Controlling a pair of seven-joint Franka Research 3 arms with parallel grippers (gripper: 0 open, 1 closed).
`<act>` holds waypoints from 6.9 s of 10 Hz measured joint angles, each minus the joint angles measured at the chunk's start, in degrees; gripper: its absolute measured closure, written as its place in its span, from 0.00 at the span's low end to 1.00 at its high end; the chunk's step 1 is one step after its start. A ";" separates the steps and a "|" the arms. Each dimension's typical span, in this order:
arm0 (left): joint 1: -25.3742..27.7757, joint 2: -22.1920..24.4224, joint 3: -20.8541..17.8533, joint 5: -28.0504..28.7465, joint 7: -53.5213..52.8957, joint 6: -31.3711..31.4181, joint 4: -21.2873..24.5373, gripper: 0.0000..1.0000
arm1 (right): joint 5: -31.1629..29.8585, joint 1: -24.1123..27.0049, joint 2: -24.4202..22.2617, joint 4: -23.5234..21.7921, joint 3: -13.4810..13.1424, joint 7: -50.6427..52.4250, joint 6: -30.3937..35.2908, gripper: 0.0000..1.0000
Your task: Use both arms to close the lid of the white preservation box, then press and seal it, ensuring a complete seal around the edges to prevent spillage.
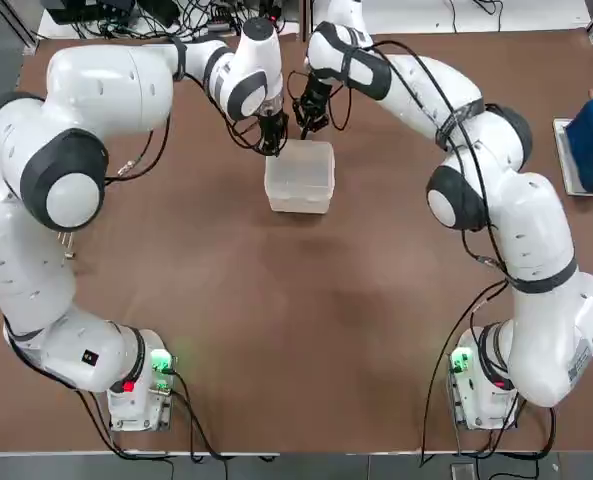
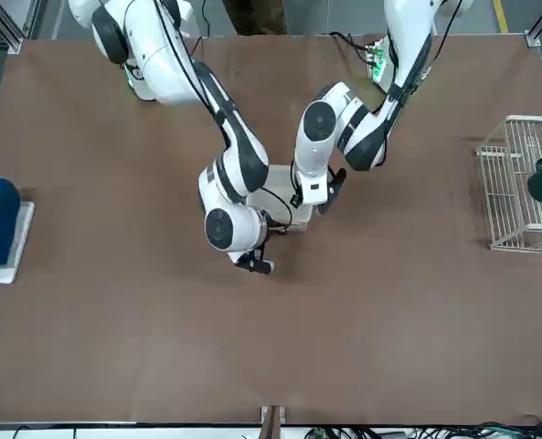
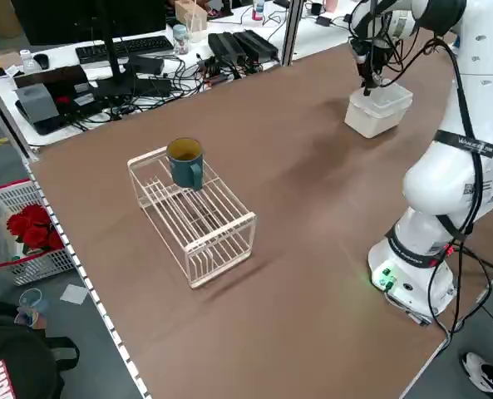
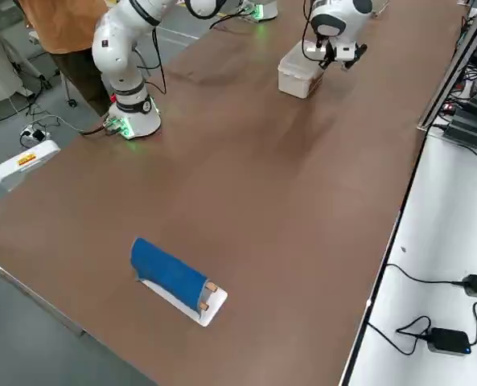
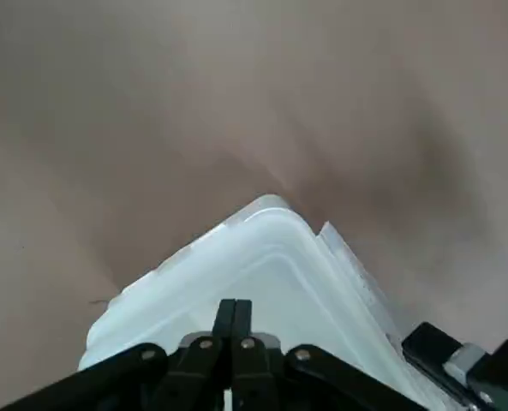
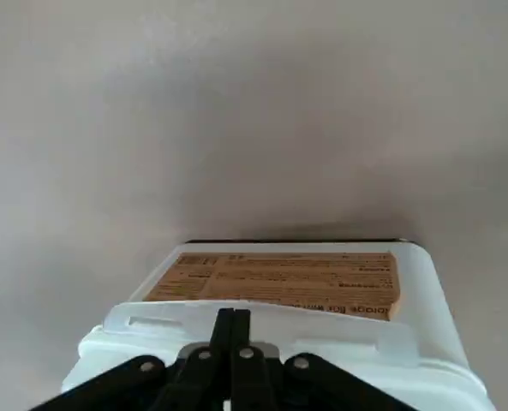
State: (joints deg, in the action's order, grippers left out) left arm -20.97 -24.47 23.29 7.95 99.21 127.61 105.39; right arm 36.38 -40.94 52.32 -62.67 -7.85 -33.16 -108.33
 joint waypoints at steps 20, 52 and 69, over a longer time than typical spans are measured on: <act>0.08 0.16 0.01 0.00 0.00 0.51 0.32 0.99 | -1.96 -0.71 1.22 -2.07 -1.86 2.63 -2.11 0.99; 17.51 12.38 -0.19 -0.60 -18.29 -24.89 -15.62 0.46 | -11.87 0.67 -20.86 -3.46 -17.31 4.66 12.57 0.05; 24.23 22.07 -15.97 -13.59 -86.64 -38.94 -19.42 0.00 | -38.72 41.48 -44.65 -15.29 5.26 36.03 19.20 0.00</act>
State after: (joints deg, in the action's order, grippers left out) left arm 3.26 -2.40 7.32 -5.64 12.57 88.68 85.97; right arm -2.34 0.54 7.67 -77.97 -2.60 2.87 -89.12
